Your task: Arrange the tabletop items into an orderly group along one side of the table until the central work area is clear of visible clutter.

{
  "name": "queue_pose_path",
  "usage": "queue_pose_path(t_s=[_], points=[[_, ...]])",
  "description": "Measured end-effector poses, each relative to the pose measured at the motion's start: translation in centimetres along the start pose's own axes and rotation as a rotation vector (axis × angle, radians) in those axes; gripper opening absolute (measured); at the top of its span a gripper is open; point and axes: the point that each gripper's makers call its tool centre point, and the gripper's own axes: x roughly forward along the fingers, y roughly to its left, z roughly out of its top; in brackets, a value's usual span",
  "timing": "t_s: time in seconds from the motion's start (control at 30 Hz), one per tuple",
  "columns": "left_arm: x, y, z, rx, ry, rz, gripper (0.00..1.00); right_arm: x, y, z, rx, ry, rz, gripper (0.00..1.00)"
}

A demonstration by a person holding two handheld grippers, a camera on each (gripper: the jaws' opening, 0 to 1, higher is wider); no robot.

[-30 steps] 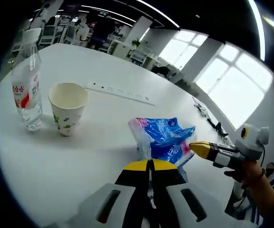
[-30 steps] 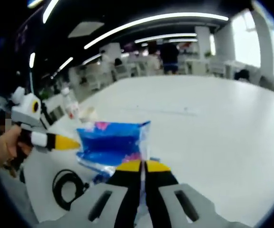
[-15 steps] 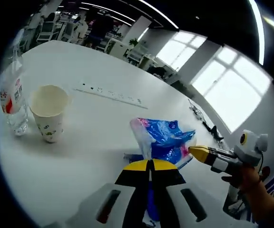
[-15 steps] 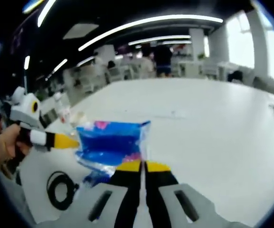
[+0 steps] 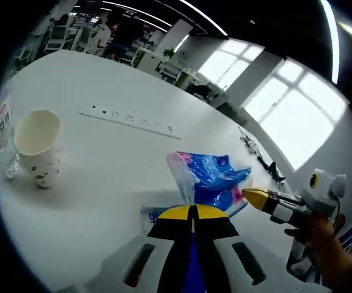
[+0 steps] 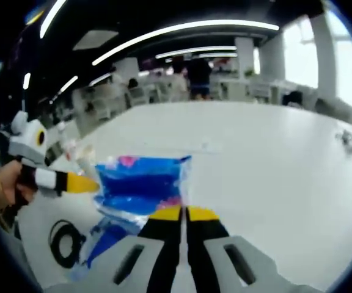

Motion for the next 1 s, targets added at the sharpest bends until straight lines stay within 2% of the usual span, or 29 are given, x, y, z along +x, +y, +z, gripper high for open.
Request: queue_pose_path(t_s=[0.4,0.43,0.5,0.8,0.87,1.0], points=[[2.7,-1.5,-0.2,0.000,0.011,-0.023,0.00,-0.2,-3.1,0.2,0.027,-0.010,-0.055,0.00],[3.0,-2.0,-0.1,0.032,0.007,-0.046,0.00,-0.2,-3.4,0.2,0.031,-0.010,-0.063,0.00],[3.2,-2.2,-0.1,0.058,0.004,-0.045,0.00,-0.3,-4.0,0.2,0.034,-0.012,-0.072,0.00],[4.9,-2.7,0.1,0.050,0.008,-0.045,0.00,0.1,-5.6,-0.1,0.063,-0.024,-0.095,0.00],[5.2,-2.8,0.1,0.056,0.010,-0.043,0.00,0.4,-5.9,-0.2,0.127,-0.030,-0.089,0.00],[5.9,-2.8,0.1,0.039,0.016,-0.049,0.00,0.7,-6.9,-0.4,0.157,-0.033,-0.091,0.00]])
